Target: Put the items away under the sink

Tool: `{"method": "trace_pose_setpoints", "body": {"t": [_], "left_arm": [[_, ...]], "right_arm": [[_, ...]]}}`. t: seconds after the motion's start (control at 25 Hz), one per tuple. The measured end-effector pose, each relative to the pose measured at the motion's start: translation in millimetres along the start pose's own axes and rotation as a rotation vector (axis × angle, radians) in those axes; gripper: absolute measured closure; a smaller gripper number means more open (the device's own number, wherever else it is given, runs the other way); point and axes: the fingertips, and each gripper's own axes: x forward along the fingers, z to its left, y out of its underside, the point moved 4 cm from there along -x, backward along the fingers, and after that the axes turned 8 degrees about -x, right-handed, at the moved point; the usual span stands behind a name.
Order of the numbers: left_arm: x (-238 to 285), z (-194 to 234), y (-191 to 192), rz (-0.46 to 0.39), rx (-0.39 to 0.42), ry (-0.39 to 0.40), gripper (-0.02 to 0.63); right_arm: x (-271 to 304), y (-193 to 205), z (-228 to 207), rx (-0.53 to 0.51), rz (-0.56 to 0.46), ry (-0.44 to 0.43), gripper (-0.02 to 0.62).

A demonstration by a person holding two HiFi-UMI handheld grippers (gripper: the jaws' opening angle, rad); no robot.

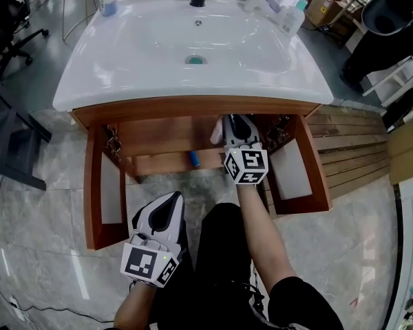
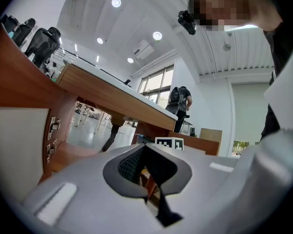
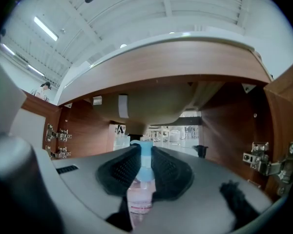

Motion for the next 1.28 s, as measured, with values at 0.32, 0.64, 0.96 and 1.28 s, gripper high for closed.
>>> {"method": "trace_pose_setpoints", "body": {"t": [0.32, 0.64, 0.96, 1.28], "left_arm": [[3.5, 6.7, -0.6, 0.004, -0.009, -0.004, 0.6], [4.4, 7.0, 2.0, 0.007, -0.018, 0.002, 0.6], [8.2, 4.8, 2.9, 0.011, -0.023, 0.022, 0.6], [22.6, 5.2, 2.6, 0.042, -0.033, 0.024, 0.6]], "right_arm": [[0.1, -0.2, 0.2, -0.021, -0.003, 0.008, 0.521], [-2.2, -2.4, -0.3, -0.036, -0.005, 0.013, 0.491], [-17.1, -12.8, -1.2, -0.049, -0.039, 0.043, 0.485], [-49.8, 4.2, -4.2, 0.006, 0.015, 0.058, 0.58]]}}
